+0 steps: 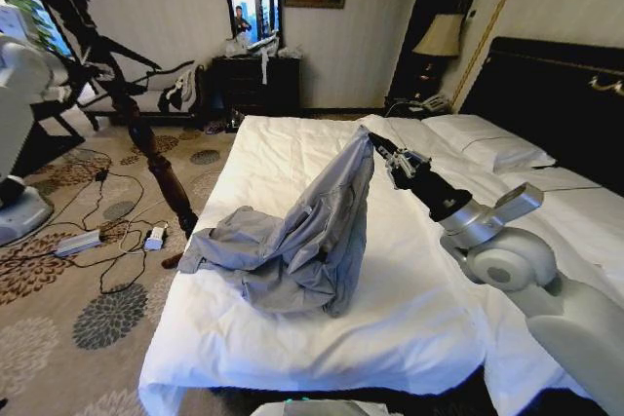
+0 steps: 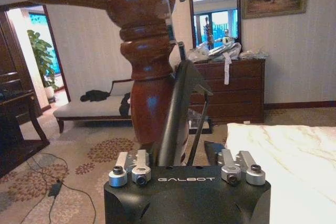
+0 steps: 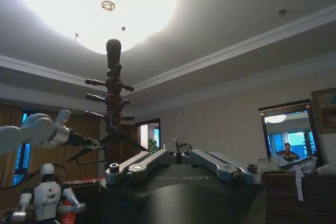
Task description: Pick up the clothes from the bed and hang them on the clothes hanger.
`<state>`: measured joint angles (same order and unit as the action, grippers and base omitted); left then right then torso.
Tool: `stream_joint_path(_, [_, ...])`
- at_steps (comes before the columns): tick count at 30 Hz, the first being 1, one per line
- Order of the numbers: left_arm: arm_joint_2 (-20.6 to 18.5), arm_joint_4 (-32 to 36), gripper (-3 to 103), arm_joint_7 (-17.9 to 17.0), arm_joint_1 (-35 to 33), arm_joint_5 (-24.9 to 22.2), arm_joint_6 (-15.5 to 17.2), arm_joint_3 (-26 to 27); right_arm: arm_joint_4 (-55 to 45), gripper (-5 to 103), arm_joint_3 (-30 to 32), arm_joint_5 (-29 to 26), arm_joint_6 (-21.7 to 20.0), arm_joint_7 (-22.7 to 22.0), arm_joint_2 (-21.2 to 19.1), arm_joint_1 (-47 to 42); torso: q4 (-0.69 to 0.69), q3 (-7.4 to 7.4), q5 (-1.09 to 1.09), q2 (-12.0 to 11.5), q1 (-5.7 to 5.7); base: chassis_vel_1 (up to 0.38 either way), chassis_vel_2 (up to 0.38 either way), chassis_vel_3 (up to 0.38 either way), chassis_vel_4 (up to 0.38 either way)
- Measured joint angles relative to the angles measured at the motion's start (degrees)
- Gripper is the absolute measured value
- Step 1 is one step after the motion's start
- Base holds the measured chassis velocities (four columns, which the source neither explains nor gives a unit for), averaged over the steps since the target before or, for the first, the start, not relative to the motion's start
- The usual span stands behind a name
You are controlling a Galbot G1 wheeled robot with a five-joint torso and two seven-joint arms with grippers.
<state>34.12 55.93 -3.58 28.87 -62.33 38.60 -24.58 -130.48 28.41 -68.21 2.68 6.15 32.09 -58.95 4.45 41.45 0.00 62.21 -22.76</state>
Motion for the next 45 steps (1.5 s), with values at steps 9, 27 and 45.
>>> stream_joint_path(9, [-0.97, 1.08, 23, 0.18, -0.85, -1.8, -0.35, 0.59, 0.09, 0, -0.26, 0.62, 0.09, 0.21, 0.06, 0.02, 0.01, 0.0, 0.0, 0.0, 0.0, 0.0, 0.0, 0.0, 0.0])
stream_joint_path(27, [-4.75, 13.28, 17, 0.08, -4.81, -10.4, -4.66, 6.3, -0.24, 0, 0.1, 1.52, 0.14, 0.1, -0.18, -0.86, 0.01, 0.0, 0.02, 0.0, 0.0, 0.0, 0.0, 0.0, 0.0])
stream_joint_path(45, [-19.1, 50.99, 17, 16.94, -29.37, -31.9, -8.89, 24.55, -0.13, 0, 1.25, 2.43, -6.79, -12.38, 0.01, -2.1, 0.01, -0.01, 0.02, 0.01, 0.01, 0.0, 0.0, 0.0, 0.0])
